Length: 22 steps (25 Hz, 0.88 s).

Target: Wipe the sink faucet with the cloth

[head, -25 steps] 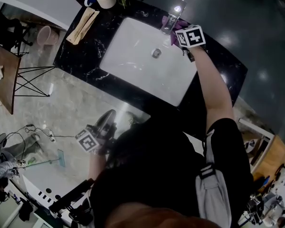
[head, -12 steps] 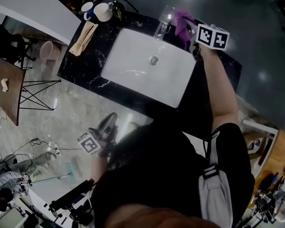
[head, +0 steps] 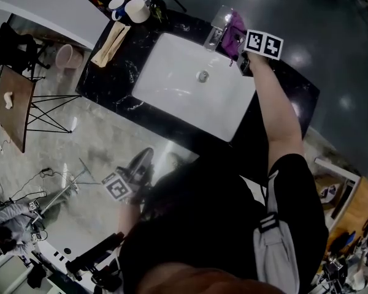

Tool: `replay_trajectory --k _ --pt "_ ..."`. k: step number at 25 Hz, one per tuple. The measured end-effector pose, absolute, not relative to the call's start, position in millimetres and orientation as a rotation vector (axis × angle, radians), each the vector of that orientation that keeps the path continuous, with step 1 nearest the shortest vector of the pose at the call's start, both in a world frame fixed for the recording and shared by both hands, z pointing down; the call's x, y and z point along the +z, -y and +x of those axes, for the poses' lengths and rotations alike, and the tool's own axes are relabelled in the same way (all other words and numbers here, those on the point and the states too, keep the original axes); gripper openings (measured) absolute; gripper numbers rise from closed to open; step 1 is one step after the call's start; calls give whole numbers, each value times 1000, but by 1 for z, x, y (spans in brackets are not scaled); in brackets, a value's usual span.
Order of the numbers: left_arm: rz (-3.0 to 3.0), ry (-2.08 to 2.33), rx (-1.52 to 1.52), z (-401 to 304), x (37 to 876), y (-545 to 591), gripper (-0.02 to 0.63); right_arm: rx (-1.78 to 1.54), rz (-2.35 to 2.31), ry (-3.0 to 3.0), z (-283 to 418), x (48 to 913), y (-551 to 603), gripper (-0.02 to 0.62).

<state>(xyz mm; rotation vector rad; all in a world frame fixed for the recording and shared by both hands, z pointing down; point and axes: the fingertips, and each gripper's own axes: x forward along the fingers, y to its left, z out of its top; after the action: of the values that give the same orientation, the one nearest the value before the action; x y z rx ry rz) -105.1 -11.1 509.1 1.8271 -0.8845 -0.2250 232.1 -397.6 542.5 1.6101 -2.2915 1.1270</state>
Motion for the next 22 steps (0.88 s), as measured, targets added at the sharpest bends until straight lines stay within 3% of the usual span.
replay_trajectory --k 4,11,22 --pt "1801 898 -209 -102 518 8 0 1154 1549 2104 231 599 398 94" --pt "1790 890 -194 -96 522 8 0 1214 1492 2120 228 600 398 95" --pt "1872 841 -182 -93 506 23 0 1235 1365 2626 212 493 352 95"
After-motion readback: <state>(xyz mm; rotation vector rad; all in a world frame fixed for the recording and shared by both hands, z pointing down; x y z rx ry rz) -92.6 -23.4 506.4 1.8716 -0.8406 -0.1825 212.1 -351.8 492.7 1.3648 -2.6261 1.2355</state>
